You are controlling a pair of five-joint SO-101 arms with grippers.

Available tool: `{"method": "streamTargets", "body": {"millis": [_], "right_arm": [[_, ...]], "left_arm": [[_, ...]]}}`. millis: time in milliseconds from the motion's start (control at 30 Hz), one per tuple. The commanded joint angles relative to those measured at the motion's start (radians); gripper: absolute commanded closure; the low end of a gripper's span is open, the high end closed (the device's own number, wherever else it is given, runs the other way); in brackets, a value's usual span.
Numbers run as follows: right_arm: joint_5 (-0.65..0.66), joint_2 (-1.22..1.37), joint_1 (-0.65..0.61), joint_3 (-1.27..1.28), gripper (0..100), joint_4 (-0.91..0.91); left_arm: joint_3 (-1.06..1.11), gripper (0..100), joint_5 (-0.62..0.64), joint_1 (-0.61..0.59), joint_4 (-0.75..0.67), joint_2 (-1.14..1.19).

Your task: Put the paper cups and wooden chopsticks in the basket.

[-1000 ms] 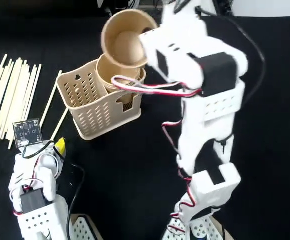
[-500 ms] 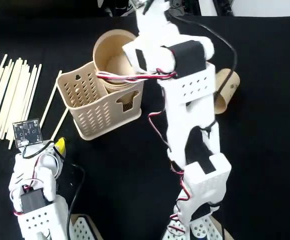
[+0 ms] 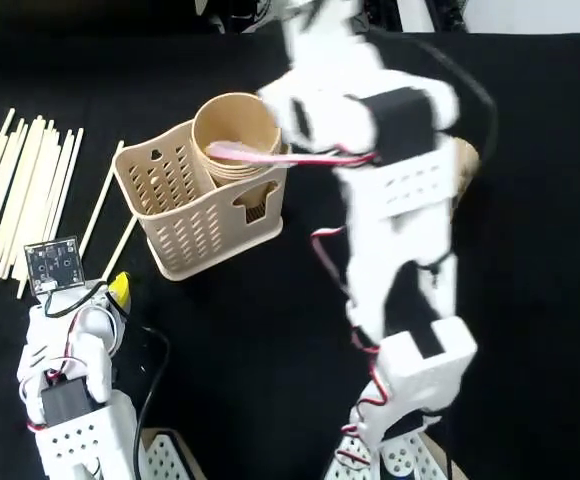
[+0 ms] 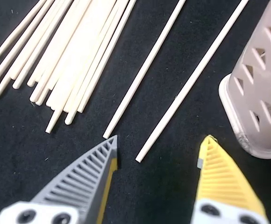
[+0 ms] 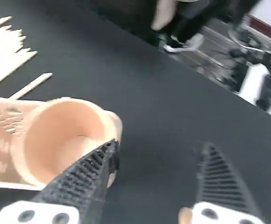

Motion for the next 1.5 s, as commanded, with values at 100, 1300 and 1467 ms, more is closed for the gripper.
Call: {"method": "streamTargets", "body": {"millis": [100,1300,1467], "right_arm": [[0.385,-0.041,0.255,0.271,74.5,0.026],[0.437,-0.458,0.549,1.279,98.7,-0.786],[0.304,-0.565,0.494,1.089,98.7,-0.585]], "left_arm": [[0.018,72,-0.011,0.007,-0.017,-0.003],[0.018,72,-0.011,0.007,-0.02,-0.003],[0.018,72,-0.011,0.007,-0.02,-0.003]]}}
